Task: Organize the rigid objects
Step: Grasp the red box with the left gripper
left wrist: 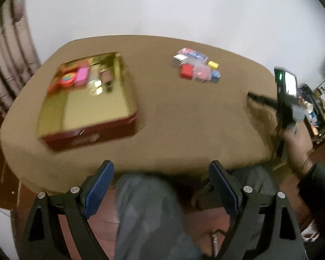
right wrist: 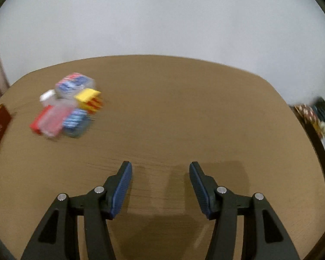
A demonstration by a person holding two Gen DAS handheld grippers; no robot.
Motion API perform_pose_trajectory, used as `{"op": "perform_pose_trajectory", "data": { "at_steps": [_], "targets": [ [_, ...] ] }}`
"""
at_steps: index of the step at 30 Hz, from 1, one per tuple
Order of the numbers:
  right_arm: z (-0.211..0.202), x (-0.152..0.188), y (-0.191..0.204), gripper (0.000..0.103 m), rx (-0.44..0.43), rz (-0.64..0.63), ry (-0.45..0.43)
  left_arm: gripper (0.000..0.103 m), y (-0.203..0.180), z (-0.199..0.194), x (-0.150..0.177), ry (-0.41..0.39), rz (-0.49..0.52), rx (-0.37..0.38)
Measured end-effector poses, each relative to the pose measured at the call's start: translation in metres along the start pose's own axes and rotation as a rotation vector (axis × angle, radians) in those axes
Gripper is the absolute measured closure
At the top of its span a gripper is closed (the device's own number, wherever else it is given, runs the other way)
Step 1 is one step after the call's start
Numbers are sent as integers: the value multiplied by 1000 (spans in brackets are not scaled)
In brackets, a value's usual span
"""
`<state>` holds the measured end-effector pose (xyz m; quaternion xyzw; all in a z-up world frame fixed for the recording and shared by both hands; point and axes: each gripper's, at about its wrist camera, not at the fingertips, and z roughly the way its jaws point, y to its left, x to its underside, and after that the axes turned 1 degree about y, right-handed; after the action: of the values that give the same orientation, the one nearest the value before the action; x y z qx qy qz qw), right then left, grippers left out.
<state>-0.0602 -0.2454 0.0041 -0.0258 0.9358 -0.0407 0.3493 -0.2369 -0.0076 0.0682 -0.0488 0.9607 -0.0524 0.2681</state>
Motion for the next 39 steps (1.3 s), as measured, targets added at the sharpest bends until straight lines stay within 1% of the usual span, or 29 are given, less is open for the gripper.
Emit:
{"op": "perform_pose_trajectory", "data": {
  "at_steps": [2, 5, 6, 7, 9, 12, 13, 15, 17, 20, 22, 23, 24, 26, 27, 28, 30, 33, 35, 38, 39],
  "targets": [
    [8, 5, -14, 47, -26, 36, 18, 17, -3, 10, -20, -4, -6, 14],
    [6, 5, -27, 44, -82, 78, -1, 17, -17, 30, -54, 1, -7, 64],
    [9, 5, -26, 40, -90, 77, 10, 17, -25, 38, -68, -7, 4, 80],
    [11, 4, -26, 37, -99, 73, 21, 17, -32, 44, -78, -11, 13, 79],
    [8, 5, -29, 37, -115, 70, 5, 17, -46, 61, -101, -14, 55, 120],
    [5, 8, -43, 37, -163, 99, -3, 19, -63, 90, -130, 16, 119, 167],
    [4, 9, -48, 37, -180, 113, -12, 21, -67, 98, -136, 25, 146, 183],
    [-2, 10, -45, 37, -202, 121, -13, 27, -74, 115, -148, 61, 185, 189],
    [-8, 8, -39, 37, -211, 118, -13, 28, -79, 128, -155, 90, 214, 207],
    [-11, 9, -45, 37, -237, 115, -15, 29, -83, 136, -159, 88, 256, 186],
    [-14, 8, -41, 37, -245, 117, -14, 29, -78, 139, -161, 72, 254, 143],
    [-16, 9, -41, 36, -247, 116, -15, 29, -73, 145, -163, 72, 243, 112],
    [-14, 8, -39, 36, -249, 115, -14, 29, -69, 150, -166, 87, 235, 101],
    [-17, 10, -42, 36, -252, 110, -13, 35, -62, 165, -169, 133, 236, 105],
    [-17, 10, -41, 36, -253, 110, -12, 40, -59, 172, -168, 159, 250, 99],
    [-19, 11, -43, 36, -255, 110, -12, 45, -57, 179, -168, 176, 264, 81],
    [-20, 12, -45, 35, -260, 113, -13, 49, -52, 190, -168, 210, 275, 42],
    [-22, 12, -47, 35, -263, 115, -12, 49, -43, 200, -170, 238, 268, 39],
    [-22, 11, -47, 35, -263, 114, -11, 49, -42, 202, -173, 235, 283, 33],
    [-22, 11, -46, 35, -265, 113, -10, 49, -46, 203, -178, 221, 297, 59],
    [-22, 11, -46, 35, -265, 113, -10, 48, -49, 204, -180, 217, 312, 52]
  ]
}}
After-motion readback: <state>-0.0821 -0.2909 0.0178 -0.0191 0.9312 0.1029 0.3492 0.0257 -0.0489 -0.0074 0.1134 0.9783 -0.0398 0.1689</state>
